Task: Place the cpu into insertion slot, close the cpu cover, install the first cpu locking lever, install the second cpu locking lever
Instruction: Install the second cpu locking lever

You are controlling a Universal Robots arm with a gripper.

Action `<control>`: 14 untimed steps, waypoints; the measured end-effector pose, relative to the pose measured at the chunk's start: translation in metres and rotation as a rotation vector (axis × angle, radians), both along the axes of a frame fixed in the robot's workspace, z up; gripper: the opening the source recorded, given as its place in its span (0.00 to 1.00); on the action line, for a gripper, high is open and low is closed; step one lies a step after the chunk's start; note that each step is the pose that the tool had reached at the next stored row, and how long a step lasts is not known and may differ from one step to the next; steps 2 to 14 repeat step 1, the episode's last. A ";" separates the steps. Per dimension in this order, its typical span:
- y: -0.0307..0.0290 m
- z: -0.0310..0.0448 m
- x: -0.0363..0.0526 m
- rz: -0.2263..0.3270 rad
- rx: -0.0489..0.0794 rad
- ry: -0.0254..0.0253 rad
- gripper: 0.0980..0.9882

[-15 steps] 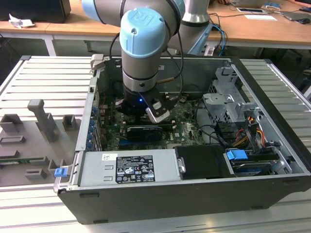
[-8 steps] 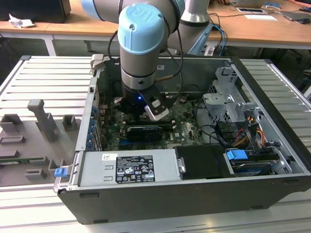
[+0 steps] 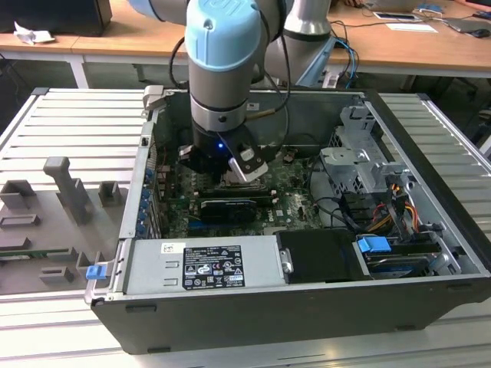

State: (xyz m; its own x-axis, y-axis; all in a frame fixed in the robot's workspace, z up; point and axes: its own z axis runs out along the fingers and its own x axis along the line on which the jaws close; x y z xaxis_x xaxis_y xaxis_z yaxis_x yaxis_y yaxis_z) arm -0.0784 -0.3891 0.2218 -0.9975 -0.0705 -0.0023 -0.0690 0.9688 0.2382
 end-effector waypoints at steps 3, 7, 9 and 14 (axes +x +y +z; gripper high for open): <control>0.0000 0.0006 0.0000 0.000 0.000 -0.0001 0.01; 0.0000 0.0006 0.0000 0.000 0.000 -0.0001 0.01; 0.0000 0.0006 0.0000 0.000 0.000 -0.0001 0.01; 0.0000 0.0006 0.0000 0.000 0.000 -0.0001 0.01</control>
